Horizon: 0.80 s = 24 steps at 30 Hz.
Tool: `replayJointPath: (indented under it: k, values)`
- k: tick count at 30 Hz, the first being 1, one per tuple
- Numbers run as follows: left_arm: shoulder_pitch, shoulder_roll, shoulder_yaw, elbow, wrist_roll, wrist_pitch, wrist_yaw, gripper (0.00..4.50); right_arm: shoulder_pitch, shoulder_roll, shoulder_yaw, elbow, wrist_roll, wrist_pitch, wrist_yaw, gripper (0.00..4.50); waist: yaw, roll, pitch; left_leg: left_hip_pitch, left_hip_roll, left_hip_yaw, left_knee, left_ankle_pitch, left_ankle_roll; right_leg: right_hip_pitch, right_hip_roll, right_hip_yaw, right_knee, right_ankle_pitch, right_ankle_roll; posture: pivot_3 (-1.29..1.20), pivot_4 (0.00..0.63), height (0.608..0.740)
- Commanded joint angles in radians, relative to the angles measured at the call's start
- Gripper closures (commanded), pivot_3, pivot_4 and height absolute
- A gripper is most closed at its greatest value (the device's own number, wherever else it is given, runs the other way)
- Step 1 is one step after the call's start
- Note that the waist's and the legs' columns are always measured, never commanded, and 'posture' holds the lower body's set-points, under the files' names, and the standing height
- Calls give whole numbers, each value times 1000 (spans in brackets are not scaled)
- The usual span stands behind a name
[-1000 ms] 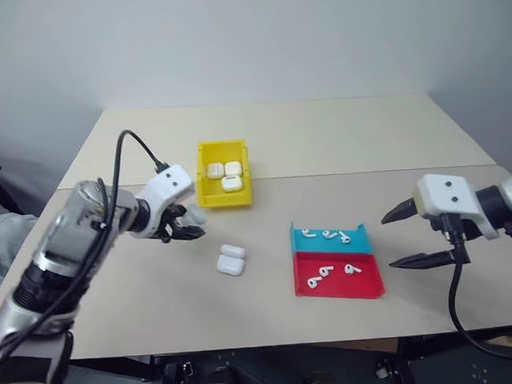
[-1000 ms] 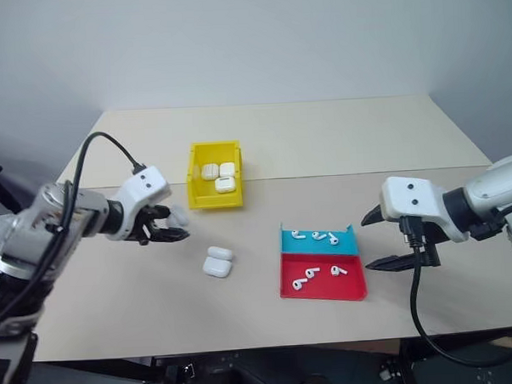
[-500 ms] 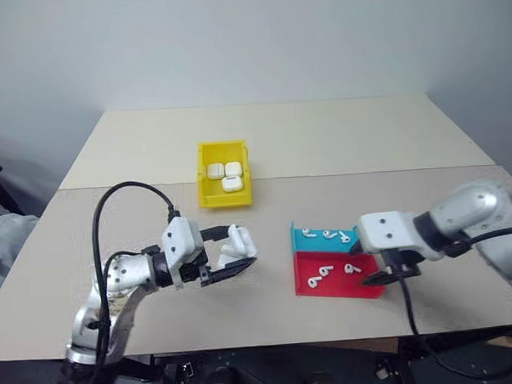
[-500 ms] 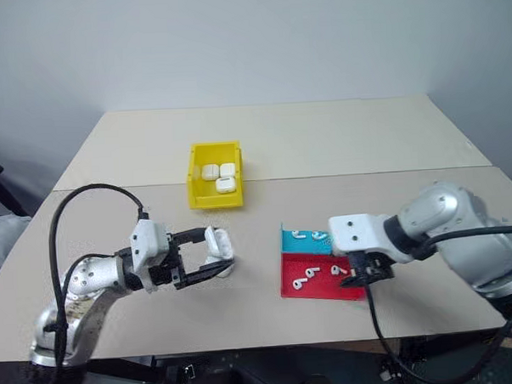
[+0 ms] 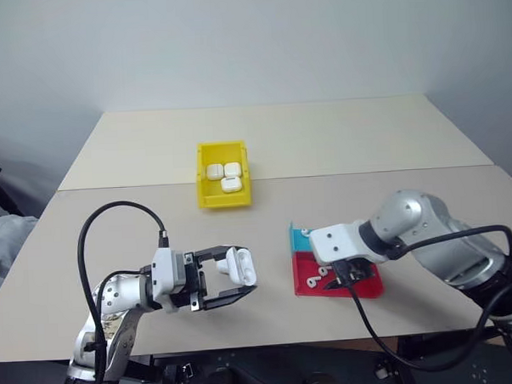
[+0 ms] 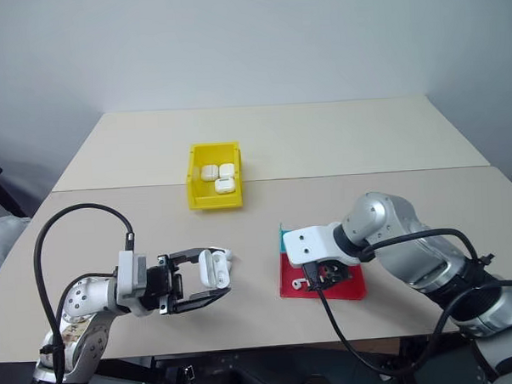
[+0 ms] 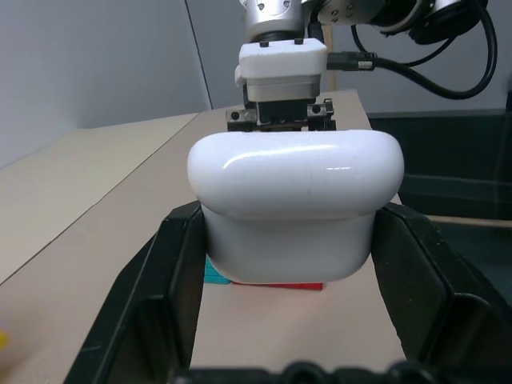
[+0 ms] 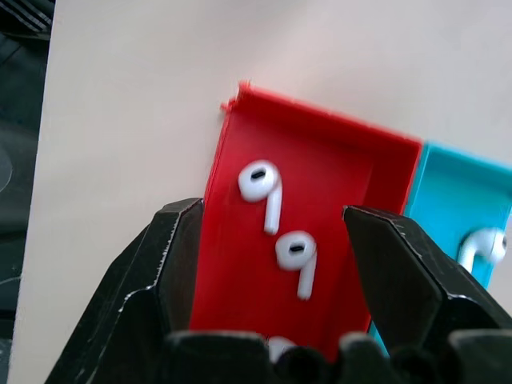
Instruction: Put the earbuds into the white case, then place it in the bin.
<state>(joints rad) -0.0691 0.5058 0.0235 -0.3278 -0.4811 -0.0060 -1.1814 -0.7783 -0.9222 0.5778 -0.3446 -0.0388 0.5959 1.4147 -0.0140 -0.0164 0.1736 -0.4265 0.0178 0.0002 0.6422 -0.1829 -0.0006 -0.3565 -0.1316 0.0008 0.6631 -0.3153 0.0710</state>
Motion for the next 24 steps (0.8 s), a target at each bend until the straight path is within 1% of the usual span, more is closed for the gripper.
replayJointPath:
  k: [1, 2, 13, 15, 16, 24]
  values:
    - [31, -3, 8, -24, -28, -23, 16, 1719, -36, 14, 20, 8, -34, -28, 32, 1383, 0, 0, 0, 0, 0, 0, 0, 0, 0, 0, 0, 0, 0, 0, 0, 0, 150, 740]
    - [39, -2, 7, -28, -27, -26, 18, 1719, -40, 23, 25, 13, -41, -29, 33, 1564, 0, 0, 0, 0, 0, 0, 0, 0, 0, 0, 0, 0, 0, 0, 0, 0, 150, 740]
    - [53, 5, 1, -51, -23, -39, 52, 1719, -51, 78, 63, 57, -123, -81, 57, 1564, 0, 0, 0, 1, 0, 0, -1, 0, 0, 1, 0, 0, 0, 0, 0, 0, 150, 740]
    - [52, 8, 0, -53, -23, -39, 53, 1719, -44, 77, 69, 60, -132, -99, 64, 1921, -1, 0, 0, 1, 0, 0, -1, 0, 0, 1, 0, 0, 0, 0, 0, 0, 150, 740]
    - [53, 12, 1, -55, -24, -37, 54, 1719, -42, 78, 71, 61, -136, -103, 64, 2024, -1, 0, 0, 1, 0, 0, -1, 0, 0, 1, 0, 0, 0, 0, 0, 0, 150, 740]
    - [51, 26, 4, -58, -28, -38, 53, 1719, -37, 108, 72, 74, -156, -120, 57, 2024, 0, 0, 0, 1, 0, 0, -1, 0, 0, 1, 0, 0, 0, 0, 0, 0, 150, 740]
